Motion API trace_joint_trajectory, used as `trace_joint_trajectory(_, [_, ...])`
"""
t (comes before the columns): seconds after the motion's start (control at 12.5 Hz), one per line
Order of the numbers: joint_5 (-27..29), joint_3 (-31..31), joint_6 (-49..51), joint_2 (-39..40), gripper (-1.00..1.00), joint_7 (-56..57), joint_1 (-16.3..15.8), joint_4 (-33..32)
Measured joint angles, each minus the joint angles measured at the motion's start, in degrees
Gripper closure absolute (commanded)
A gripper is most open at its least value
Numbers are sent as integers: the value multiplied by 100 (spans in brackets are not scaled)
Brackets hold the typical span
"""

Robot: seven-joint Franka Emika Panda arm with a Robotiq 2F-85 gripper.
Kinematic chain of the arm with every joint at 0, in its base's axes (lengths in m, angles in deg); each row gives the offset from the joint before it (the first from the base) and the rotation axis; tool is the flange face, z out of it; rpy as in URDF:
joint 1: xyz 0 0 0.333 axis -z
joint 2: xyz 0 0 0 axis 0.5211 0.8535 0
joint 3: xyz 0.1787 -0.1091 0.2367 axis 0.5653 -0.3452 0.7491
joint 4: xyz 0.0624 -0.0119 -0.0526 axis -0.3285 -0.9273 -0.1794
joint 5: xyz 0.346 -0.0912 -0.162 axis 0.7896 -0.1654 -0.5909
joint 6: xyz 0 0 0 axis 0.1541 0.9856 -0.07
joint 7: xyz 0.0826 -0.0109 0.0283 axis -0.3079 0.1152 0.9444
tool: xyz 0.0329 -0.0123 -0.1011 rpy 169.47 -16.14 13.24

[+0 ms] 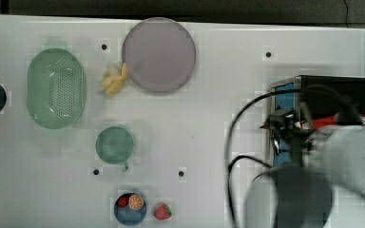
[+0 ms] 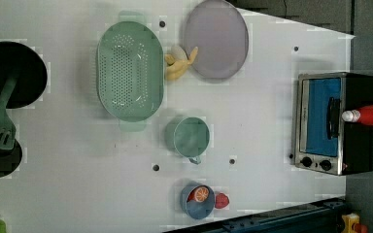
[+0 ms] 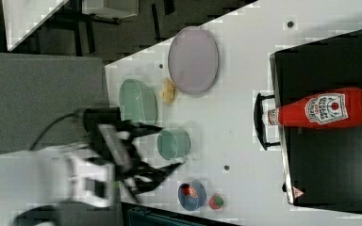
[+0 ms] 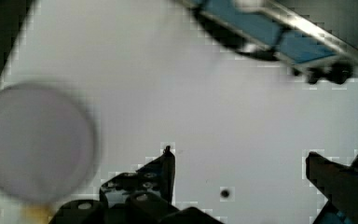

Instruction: Pick Ketchup from oven and place it on table.

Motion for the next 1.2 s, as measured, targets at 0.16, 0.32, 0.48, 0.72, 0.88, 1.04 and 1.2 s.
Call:
trace_joint_trajectory(0.16, [-2, -372, -342, 424, -100, -1, 151, -34])
trace_joint_trajectory(0.32, [17, -814, -644, 823, -100, -5, 173, 90])
trace_joint_trajectory(0.48, [81, -968, -992, 1235, -100, -5, 275, 341])
trace_joint_trajectory(0.72, [59, -1158, -1186, 1884, -100, -4, 247, 610])
trace_joint_trajectory(0.88, [67, -1382, -1367, 2369, -100, -3, 204, 817])
trace_joint_trajectory(1.04, [219, -1390, -1566, 2809, -100, -3, 344, 1018])
trace_joint_trajectory(1.2, [516, -1438, -1686, 3131, -100, -3, 423, 1175])
